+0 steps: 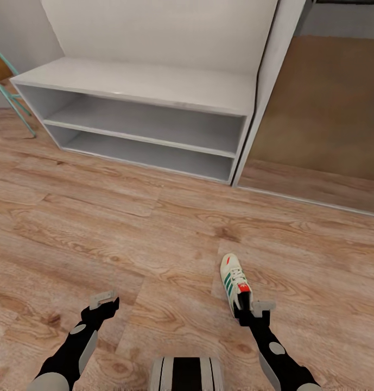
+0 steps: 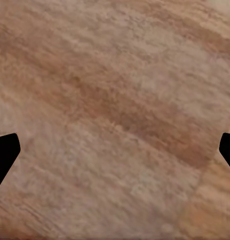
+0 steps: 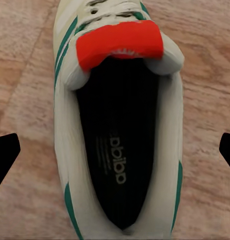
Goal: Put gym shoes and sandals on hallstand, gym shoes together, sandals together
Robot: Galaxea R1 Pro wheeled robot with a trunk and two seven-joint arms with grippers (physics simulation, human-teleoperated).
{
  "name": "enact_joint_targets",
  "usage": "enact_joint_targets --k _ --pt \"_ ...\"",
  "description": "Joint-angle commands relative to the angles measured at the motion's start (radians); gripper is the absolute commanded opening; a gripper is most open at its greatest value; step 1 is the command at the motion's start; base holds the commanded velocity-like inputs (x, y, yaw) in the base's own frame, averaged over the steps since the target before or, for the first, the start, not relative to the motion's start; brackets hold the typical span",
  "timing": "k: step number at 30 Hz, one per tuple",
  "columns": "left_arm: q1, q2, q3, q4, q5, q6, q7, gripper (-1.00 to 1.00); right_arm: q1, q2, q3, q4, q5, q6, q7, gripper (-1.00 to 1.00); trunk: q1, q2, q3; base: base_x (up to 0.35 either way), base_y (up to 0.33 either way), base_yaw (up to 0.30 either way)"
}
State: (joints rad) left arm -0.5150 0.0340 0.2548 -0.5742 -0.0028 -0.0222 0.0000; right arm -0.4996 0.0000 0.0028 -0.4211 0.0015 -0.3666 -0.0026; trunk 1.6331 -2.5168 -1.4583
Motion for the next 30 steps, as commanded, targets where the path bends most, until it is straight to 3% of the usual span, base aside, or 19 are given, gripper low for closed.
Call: enact_joint_targets --k 1,16,25,30 --pt "0.0 0.0 0.001 0.0 0.0 -0.002 0.0 1.0 0.0 0.0 0.0 0.001 0.0 -0.003 0.0 1.0 0.0 0.0 -0.006 0.0 0.0 0.0" --pt "0.0 0.0 0.001 0.0 0.0 -0.002 0.0 1.0 0.0 0.0 0.0 0.001 0.0 -0.003 0.0 1.0 0.001 -0.001 -0.026 0.0 0.0 0.0" --pt "0.0 0.001 0.001 0.0 0.0 -0.002 0.0 1.0 0.0 0.0 0.0 0.002 0.0 -0.003 0.0 1.0 0.005 -0.003 -0.063 0.0 0.0 0.0" --pt "0.0 0.001 0.001 0.0 0.0 -0.002 0.0 1.0 0.0 -0.001 0.0 0.002 0.0 -0.003 0.0 1.0 0.005 -0.003 -0.069 0.0 0.0 0.0"
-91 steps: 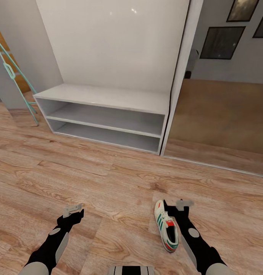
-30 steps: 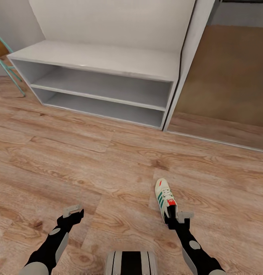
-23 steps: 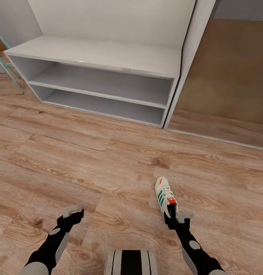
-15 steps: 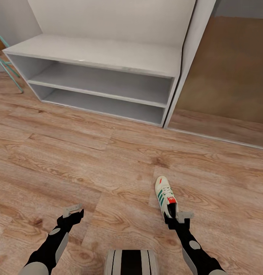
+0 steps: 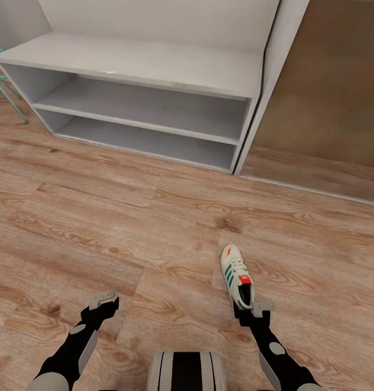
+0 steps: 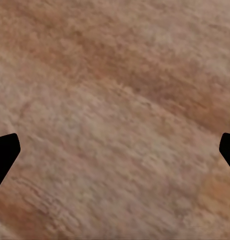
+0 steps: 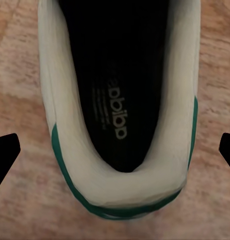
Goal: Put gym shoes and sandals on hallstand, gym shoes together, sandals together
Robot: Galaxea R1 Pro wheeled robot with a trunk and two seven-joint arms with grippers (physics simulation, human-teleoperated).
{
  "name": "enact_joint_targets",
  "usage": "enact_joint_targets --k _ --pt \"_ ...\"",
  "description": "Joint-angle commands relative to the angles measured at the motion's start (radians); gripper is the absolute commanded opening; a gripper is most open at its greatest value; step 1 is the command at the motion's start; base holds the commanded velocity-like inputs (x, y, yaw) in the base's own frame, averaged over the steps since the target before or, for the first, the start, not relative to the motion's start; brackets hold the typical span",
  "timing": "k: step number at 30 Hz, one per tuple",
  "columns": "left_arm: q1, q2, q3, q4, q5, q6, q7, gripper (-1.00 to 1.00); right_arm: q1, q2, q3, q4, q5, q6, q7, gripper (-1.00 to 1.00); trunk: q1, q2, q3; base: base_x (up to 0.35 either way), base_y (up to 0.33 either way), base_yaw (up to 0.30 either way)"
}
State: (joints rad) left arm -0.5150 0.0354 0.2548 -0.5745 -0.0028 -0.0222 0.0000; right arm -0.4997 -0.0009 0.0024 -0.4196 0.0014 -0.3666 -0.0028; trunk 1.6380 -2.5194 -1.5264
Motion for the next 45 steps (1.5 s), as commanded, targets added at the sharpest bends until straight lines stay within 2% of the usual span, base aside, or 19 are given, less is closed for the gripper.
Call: enact_joint_targets --k 1,9,16,28,34,45 --pt "0.0 0.0 0.001 0.001 0.0 -0.002 0.0 1.0 0.0 0.0 0.0 0.001 0.0 -0.003 0.0 1.0 0.0 0.0 -0.001 0.0 0.0 0.0" --pt "0.0 0.0 0.001 0.001 0.0 -0.002 0.0 1.0 0.0 0.0 0.0 0.001 0.0 -0.003 0.0 1.0 0.0 0.0 -0.002 0.0 0.0 0.0" --pt "0.0 0.0 0.001 0.001 0.0 -0.002 0.0 1.0 0.0 0.0 -0.001 0.001 0.0 -0.003 0.0 1.0 0.003 -0.002 -0.034 0.0 0.0 0.0" --pt "0.0 0.0 0.001 0.001 0.0 -0.002 0.0 1.0 0.0 -0.001 -0.001 -0.001 0.0 -0.003 0.0 1.0 0.003 -0.002 -0.044 0.0 0.0 0.0" --pt "0.0 0.0 0.001 0.001 0.0 -0.002 0.0 1.0 0.0 -0.001 0.0 -0.001 0.0 -0.003 0.0 1.0 0.006 -0.003 -0.068 0.0 0.0 0.0" --pt "0.0 0.0 0.001 0.001 0.0 -0.002 0.001 1.0 0.0 -0.001 -0.001 -0.001 0.0 -0.003 0.0 1.0 0.006 -0.003 -0.068 0.0 0.0 0.0"
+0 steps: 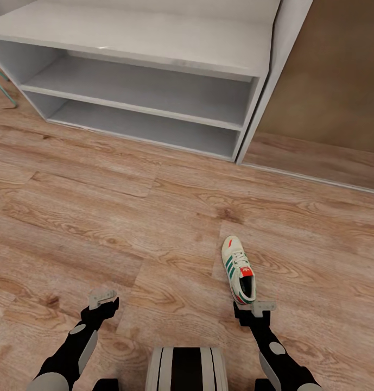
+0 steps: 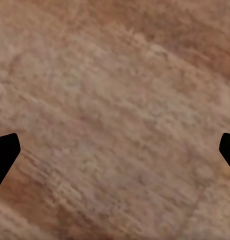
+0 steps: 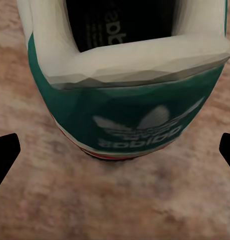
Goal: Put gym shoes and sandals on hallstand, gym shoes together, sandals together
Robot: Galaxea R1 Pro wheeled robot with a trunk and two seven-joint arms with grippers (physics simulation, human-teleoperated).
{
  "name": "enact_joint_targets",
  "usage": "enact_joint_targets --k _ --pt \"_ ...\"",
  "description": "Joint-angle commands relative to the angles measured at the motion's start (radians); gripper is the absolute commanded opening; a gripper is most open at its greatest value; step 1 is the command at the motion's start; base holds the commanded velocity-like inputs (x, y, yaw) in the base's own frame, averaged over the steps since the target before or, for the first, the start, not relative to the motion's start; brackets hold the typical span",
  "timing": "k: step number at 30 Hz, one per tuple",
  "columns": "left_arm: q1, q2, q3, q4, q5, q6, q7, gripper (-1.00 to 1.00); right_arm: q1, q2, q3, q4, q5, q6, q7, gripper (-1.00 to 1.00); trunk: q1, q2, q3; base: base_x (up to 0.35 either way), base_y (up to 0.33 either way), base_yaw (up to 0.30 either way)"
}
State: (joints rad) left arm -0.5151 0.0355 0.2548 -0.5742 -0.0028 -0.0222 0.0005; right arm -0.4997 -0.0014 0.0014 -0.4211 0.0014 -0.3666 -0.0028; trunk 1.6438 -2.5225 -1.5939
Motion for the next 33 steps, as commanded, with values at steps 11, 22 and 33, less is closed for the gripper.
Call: enact_joint_targets --k 11,22,33 --pt "0.0 0.0 0.001 0.001 0.0 -0.002 0.001 1.0 0.0 0.0 0.001 0.001 0.0 -0.003 0.0 1.0 0.0 0.0 0.0 0.058 0.0 0.0" --pt "0.0 0.0 0.001 0.001 0.0 -0.002 0.0 1.0 0.0 0.0 0.001 0.001 0.0 -0.003 0.0 1.0 0.0 0.0 0.0 0.008 0.0 0.0" --pt "0.0 0.0 0.001 0.001 0.0 -0.002 0.0 1.0 0.0 0.0 0.0 0.001 0.0 -0.003 0.0 1.0 0.0 0.0 -0.009 0.0 0.0 0.0"
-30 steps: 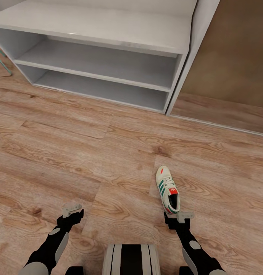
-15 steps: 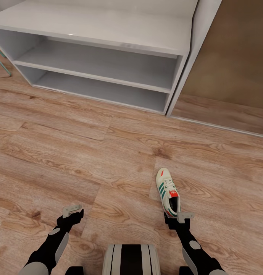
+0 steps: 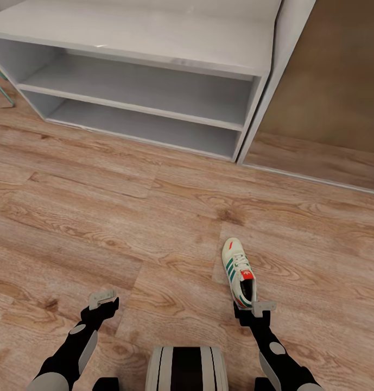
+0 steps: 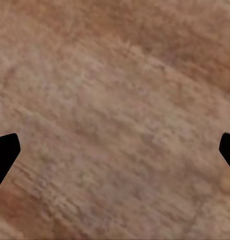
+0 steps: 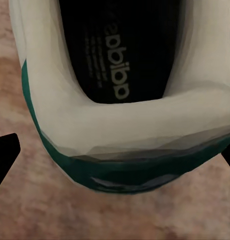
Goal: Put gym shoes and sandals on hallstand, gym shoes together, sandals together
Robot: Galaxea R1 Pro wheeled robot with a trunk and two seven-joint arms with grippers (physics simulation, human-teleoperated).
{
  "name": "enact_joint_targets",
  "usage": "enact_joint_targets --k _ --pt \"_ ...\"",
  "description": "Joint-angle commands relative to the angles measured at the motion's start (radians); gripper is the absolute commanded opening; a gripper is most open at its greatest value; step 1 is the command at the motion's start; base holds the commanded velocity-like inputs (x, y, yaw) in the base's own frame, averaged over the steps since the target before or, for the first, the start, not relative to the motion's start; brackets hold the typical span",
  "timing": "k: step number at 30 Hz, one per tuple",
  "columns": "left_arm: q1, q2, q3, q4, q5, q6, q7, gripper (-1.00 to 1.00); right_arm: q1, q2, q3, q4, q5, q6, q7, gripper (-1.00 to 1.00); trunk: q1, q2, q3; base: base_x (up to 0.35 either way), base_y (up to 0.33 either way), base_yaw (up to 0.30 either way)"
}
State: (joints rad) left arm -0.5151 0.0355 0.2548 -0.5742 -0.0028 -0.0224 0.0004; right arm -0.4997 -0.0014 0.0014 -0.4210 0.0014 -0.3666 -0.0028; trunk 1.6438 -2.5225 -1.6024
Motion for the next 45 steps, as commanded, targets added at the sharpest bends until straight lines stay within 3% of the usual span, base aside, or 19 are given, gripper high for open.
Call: enact_joint_targets --k 1,22,23,45 --pt "0.0 0.0 0.001 0.001 0.0 -0.002 0.0 1.0 0.0 0.0 0.0 0.001 0.0 -0.003 0.0 1.0 0.0 0.0 -0.001 0.0 0.0 0.0" --pt "0.0 0.0 0.001 0.001 0.0 -0.036 0.001 1.0 0.0 0.0 0.001 0.001 0.0 -0.003 -0.001 1.0 0.0 0.0 -0.001 0.031 0.0 0.0" --pt "0.0 0.0 0.001 0.001 0.0 -0.036 0.001 1.0 0.0 0.0 0.001 0.001 0.0 -0.003 -0.001 -1.0 0.0 0.0 -0.001 0.0 0.0 0.0" --pt "0.0 0.0 0.001 0.004 0.0 -0.037 0.001 1.0 0.0 0.0 0.0 0.002 -0.001 -0.003 -0.002 -1.0 0.0 0.0 -0.001 0.0 0.0 0.0"
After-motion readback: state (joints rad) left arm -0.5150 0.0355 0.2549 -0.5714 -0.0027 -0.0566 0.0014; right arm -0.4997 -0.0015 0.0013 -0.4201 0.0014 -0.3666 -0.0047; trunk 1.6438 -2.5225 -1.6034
